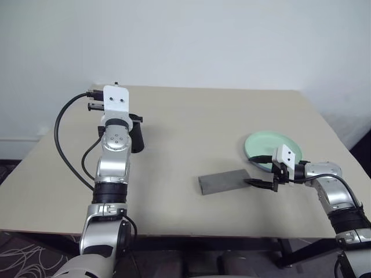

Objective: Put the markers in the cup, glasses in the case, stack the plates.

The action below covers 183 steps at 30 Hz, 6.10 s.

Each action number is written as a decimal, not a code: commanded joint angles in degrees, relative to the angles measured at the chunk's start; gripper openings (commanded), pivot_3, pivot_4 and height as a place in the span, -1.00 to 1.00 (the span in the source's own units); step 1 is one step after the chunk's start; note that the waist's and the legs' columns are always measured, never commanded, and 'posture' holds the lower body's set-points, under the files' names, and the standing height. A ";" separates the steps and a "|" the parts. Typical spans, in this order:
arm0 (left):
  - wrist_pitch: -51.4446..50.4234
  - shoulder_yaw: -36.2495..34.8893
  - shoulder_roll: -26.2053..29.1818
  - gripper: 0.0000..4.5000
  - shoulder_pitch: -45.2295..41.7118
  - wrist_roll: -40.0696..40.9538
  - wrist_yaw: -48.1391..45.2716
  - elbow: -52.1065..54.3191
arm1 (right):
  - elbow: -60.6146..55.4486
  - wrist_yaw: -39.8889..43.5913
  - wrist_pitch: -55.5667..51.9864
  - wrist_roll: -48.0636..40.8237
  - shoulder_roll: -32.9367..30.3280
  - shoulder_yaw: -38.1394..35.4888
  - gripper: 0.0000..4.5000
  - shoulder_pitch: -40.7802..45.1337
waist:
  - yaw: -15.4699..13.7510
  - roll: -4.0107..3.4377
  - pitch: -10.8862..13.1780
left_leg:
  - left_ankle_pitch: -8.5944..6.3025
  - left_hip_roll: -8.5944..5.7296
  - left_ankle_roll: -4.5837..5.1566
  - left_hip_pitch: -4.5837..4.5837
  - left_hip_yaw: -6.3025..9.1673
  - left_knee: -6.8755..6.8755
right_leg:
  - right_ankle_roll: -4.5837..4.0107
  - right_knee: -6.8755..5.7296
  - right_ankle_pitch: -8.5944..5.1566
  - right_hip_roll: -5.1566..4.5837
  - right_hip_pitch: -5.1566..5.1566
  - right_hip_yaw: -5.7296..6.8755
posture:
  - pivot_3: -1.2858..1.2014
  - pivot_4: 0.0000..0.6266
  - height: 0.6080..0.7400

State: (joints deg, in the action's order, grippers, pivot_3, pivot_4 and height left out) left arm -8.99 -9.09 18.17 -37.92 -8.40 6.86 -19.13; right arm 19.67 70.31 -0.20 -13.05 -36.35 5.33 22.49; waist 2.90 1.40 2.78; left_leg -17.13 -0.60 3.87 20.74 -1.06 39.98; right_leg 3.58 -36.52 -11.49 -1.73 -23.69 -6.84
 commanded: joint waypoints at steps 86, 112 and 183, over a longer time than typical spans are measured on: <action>-37.85 -5.55 7.10 -1.00 3.70 10.79 -11.51 -7.03 | 0.86 0.35 1.45 -0.13 0.85 -0.71 0.91 2.36 | -0.83 -0.09 -0.04 | -0.07 -0.63 -0.11 -0.01 0.31 -0.18 | -0.60 -0.05 0.38 -2.36 -0.24 3.60 | 0.03 -1.00 0.99; -31.25 -2.63 8.27 -1.00 3.13 7.47 -7.83 -3.25 | 0.89 0.67 1.29 -0.22 0.61 -0.79 0.91 2.38 | -1.74 -0.08 -0.03 | -0.06 -0.62 -0.12 0.10 0.32 -0.31 | -0.62 0.02 0.38 -2.37 -0.41 3.71 | 0.03 -1.00 0.99; 12.19 2.34 0.38 -0.95 -6.40 5.81 -7.52 -14.61 | 1.89 -0.06 1.85 0.09 0.76 -1.19 0.91 3.29 | -1.84 -0.11 -0.05 | 0.08 -0.56 0.10 0.36 0.30 -0.50 | -0.91 0.81 0.61 -2.52 -0.39 4.56 | 0.03 -1.00 0.99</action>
State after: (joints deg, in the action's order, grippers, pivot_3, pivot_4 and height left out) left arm 0.92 -7.06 18.24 -42.51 -1.88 -1.18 -34.86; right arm 22.27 70.40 0.53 -12.76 -34.83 5.79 24.63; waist 1.06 1.30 2.73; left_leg -17.04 -1.16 3.97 21.10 -0.76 39.48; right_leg 2.67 -35.72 -10.87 -4.25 -24.08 -2.28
